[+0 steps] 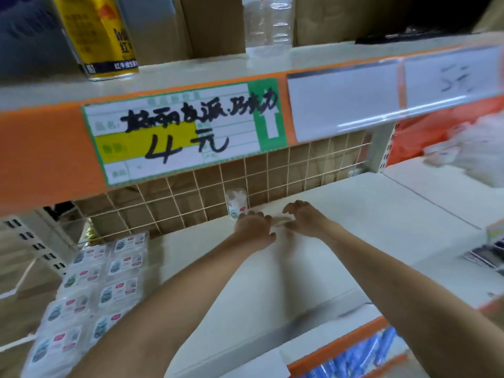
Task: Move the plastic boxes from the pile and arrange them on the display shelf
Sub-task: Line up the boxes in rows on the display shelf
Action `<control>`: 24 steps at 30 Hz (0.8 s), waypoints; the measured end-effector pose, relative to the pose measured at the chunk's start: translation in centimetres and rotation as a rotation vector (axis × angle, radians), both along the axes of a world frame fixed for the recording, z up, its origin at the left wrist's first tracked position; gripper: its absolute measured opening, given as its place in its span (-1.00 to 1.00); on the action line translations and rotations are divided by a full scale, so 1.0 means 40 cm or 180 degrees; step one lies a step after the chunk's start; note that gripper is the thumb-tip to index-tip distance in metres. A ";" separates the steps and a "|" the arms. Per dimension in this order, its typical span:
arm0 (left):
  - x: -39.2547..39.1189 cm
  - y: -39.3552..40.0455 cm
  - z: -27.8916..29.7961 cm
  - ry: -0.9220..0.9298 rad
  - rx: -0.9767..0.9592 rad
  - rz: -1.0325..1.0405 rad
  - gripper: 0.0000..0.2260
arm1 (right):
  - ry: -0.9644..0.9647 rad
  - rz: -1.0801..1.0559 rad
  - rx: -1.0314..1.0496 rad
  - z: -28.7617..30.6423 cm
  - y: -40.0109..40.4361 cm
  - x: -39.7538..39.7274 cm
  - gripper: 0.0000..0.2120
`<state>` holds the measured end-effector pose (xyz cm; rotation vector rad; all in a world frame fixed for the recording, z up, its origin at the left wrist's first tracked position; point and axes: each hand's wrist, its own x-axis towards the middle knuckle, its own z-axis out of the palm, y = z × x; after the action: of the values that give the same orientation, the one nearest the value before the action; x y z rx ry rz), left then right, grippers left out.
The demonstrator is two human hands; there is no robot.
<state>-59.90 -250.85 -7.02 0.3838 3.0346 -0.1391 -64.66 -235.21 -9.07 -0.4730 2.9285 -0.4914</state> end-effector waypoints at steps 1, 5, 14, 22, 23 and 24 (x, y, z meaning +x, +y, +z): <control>-0.008 0.023 -0.003 -0.0007 0.0003 -0.0115 -0.63 | 0.0056 -0.0045 0.0150 -0.005 0.035 0.015 -0.60; -0.030 0.139 -0.031 -0.0033 -0.0061 -0.0606 -0.69 | 0.0173 -0.0395 0.0526 0.001 0.193 0.084 -0.63; -0.035 0.556 -0.036 0.0122 0.0101 -0.1545 -0.65 | 0.0242 -0.1188 0.1085 0.045 0.592 0.228 -0.59; -0.057 1.017 0.018 0.0184 0.0253 -0.1913 -0.62 | 0.0334 -0.1702 0.1227 0.105 0.978 0.271 -0.56; -0.061 1.075 0.025 0.0173 0.0268 -0.1946 -0.62 | 0.0335 -0.1762 0.1256 0.113 1.029 0.273 -0.55; -0.063 1.131 0.033 0.0164 0.0302 -0.1973 -0.61 | 0.0338 -0.1829 0.1298 0.120 1.080 0.274 -0.55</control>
<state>-62.41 -205.60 -5.69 1.3307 2.8609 -0.0385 -53.69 -192.02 -4.29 0.4125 3.1168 0.0955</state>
